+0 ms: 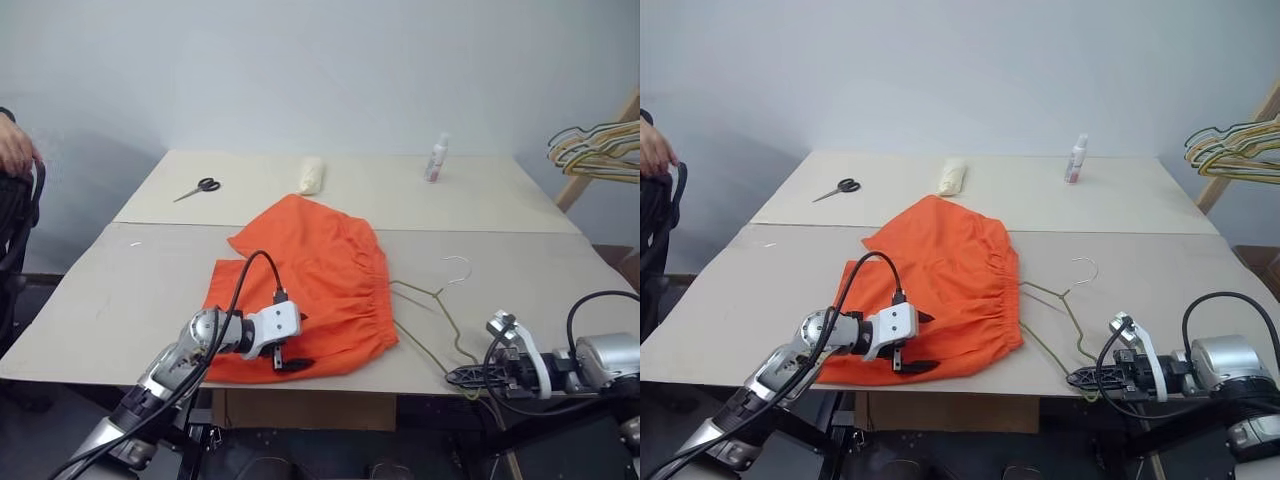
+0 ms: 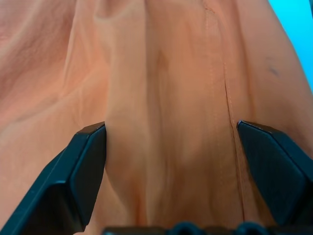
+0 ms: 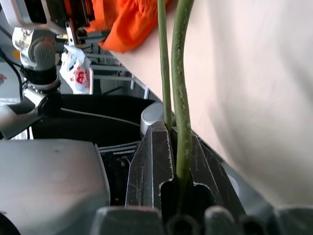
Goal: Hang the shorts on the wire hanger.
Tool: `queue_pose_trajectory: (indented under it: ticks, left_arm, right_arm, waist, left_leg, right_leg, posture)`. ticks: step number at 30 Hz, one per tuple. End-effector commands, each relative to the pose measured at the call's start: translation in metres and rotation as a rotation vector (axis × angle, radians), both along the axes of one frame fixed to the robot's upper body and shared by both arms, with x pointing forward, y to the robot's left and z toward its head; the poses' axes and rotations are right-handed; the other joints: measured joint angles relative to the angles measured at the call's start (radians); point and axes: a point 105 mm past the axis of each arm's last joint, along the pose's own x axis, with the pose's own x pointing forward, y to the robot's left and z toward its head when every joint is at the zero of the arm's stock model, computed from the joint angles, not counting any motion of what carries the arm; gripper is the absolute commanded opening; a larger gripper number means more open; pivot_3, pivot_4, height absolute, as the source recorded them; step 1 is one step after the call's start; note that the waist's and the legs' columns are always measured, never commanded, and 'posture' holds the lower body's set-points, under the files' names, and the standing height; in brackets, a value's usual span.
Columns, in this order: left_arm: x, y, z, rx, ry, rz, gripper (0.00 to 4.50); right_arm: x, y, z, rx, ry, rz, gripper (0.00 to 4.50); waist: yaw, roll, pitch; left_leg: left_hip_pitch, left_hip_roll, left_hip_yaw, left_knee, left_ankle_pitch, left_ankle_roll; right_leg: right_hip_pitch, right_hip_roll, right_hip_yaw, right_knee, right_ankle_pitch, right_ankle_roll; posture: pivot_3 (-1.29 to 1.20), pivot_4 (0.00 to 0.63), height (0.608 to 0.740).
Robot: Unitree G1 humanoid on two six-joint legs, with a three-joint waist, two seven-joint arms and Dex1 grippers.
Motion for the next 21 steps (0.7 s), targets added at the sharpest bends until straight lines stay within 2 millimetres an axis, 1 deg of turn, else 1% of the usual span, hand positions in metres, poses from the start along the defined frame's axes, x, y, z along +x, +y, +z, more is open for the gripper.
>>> queue_pose_trajectory:
  ticks: [1, 8, 12, 14, 19, 21]
  left_arm:
    - [-0.007, 0.004, -0.012, 0.053, 0.025, -0.018, 4.48]
    - [-0.006, 0.001, -0.009, 0.04, 0.011, -0.02, 4.48]
    - [-0.006, 0.001, -0.007, 0.034, 0.003, -0.023, 4.48]
    - [-0.005, 0.001, -0.007, 0.029, 0.0, -0.017, 4.48]
    - [-0.006, -0.001, -0.007, 0.025, 0.0, -0.023, 4.48]
    - [-0.006, -0.001, -0.007, 0.023, 0.0, -0.021, 4.48]
  right_arm:
    - [0.016, 0.006, 0.01, 0.018, -0.044, 0.001, 0.0]
    - [0.045, 0.019, 0.011, 0.016, -0.047, -0.058, 0.0]
    - [0.057, 0.025, 0.008, -0.008, -0.05, -0.066, 0.0]
    - [0.062, 0.029, 0.01, 0.005, -0.047, -0.073, 0.0]
    - [0.076, 0.032, 0.009, -0.004, -0.058, -0.121, 0.0]
    - [0.086, 0.03, 0.011, -0.005, -0.07, -0.183, 0.0]
  waist:
    - [-0.003, 0.001, 0.0]
    - [-0.004, 0.001, -0.001]
    - [-0.004, 0.001, -0.001]
    - [-0.004, 0.001, -0.001]
    - [-0.005, 0.001, -0.001]
    - [-0.006, 0.001, -0.001]
  left_leg:
    - [0.0, 0.0, 0.0, 0.0, 0.0, 0.0]
    - [0.0, 0.0, 0.0, 0.0, 0.0, 0.0]
    - [-0.001, -0.001, 0.0, 0.0, 0.0, 0.0]
    - [-0.001, -0.001, -0.001, 0.0, 0.0, 0.0]
    - [0.0, -0.001, -0.001, 0.0, 0.0, 0.0]
    - [0.0, -0.001, -0.001, 0.0, 0.0, 0.0]
  right_leg:
    - [0.0, 0.0, 0.0, 0.0, 0.0, 0.0]
    - [0.0, 0.0, 0.0, 0.0, 0.0, 0.0]
    - [-0.001, 0.0, 0.0, 0.0, 0.0, 0.0]
    - [-0.001, -0.001, 0.0, 0.0, 0.0, 0.0]
    - [0.0, -0.001, 0.0, 0.001, 0.0, 0.0]
    - [0.0, -0.001, 0.0, 0.001, 0.0, 0.0]
  posture:
    - [0.07, 0.0, 0.74]
    - [0.08, 0.0, 0.74]
    - [0.09, 0.0, 0.74]
    - [0.09, 0.0, 0.74]
    - [0.09, 0.0, 0.74]
    - [0.09, 0.0, 0.74]
